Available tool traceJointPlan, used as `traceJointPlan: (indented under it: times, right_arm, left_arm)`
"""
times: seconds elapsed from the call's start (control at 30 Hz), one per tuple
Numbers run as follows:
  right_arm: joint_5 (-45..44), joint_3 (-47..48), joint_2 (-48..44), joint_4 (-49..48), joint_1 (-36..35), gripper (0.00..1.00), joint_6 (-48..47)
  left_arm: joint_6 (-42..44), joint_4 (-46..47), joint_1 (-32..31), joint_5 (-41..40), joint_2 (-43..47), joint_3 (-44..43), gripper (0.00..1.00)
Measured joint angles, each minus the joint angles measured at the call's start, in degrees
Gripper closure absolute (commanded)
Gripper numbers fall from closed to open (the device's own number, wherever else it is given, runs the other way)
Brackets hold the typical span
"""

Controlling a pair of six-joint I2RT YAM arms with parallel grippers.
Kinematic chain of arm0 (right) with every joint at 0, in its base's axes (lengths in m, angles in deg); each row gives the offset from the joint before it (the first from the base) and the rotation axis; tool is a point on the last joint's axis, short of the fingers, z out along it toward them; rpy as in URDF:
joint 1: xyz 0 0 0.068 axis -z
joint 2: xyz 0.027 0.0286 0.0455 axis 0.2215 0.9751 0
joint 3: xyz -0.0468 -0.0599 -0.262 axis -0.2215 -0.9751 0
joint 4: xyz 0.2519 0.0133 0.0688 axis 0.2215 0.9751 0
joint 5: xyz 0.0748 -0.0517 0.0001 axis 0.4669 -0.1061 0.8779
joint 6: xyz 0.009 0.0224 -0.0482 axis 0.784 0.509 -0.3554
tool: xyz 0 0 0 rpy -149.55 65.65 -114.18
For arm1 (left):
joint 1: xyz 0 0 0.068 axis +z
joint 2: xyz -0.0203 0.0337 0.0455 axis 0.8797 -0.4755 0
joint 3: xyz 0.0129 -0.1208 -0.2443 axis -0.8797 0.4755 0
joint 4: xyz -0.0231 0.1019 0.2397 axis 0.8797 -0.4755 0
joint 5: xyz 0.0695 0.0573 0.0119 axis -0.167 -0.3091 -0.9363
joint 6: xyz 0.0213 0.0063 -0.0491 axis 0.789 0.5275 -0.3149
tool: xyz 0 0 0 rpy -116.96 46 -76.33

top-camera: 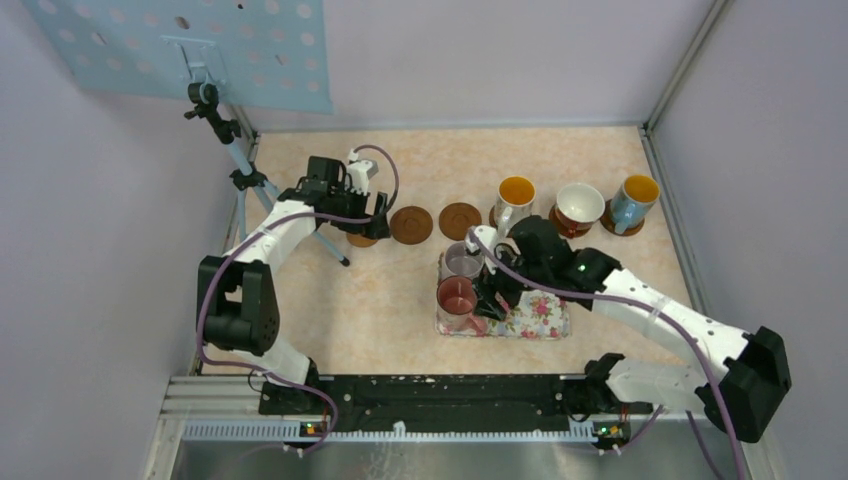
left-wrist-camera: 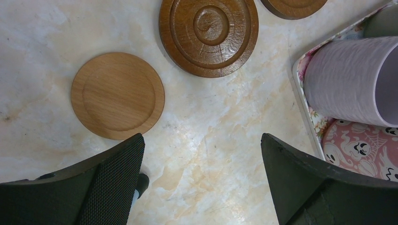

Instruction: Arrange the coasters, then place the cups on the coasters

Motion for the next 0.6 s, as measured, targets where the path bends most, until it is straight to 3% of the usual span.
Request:
traceJointPlan:
  times: [0.4, 0.6]
  right_arm:
    - [-9.5, 0.0, 5.4, 3.0, -8.3, 0.27, 5.4]
    - [-14.3, -0.7, 6.4, 2.5, -8.4, 0.34, 10.2]
  left_arm:
    - [-1.2, 0.5, 0.0, 1.6, 0.0, 1.0, 0.01]
    - [-1.4, 1.2, 0.0, 2.1, 0.0, 1.4, 0.01]
